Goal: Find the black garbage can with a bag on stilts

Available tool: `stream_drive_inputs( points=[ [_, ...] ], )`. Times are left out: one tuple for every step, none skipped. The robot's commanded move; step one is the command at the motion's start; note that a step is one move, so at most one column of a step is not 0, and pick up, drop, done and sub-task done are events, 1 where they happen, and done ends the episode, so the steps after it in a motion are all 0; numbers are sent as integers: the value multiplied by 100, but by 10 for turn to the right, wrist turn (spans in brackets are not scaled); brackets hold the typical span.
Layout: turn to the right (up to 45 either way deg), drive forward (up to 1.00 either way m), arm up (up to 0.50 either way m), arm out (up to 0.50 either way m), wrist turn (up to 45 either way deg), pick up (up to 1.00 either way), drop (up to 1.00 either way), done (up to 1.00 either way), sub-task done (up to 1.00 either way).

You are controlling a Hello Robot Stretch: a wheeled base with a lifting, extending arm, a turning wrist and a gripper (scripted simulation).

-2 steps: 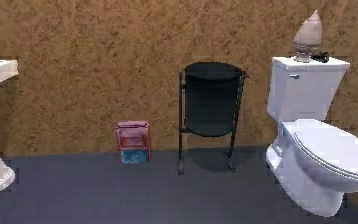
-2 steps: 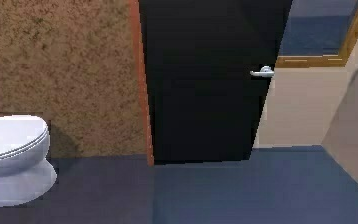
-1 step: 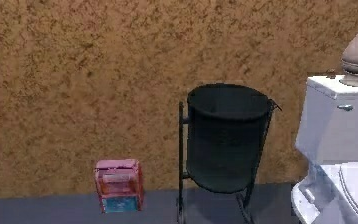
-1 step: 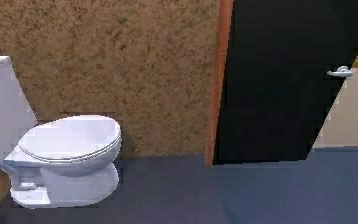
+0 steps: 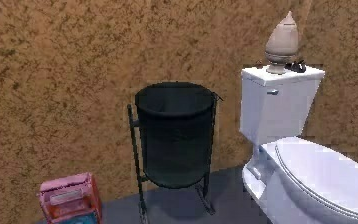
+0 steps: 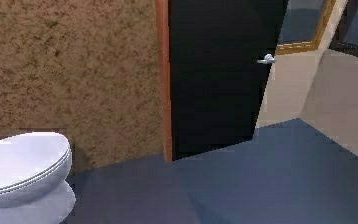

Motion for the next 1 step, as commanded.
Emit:
stream_drive_inputs(
  points=[
    [0, 0, 0, 0, 0, 0, 0, 100, 0]
  ],
)
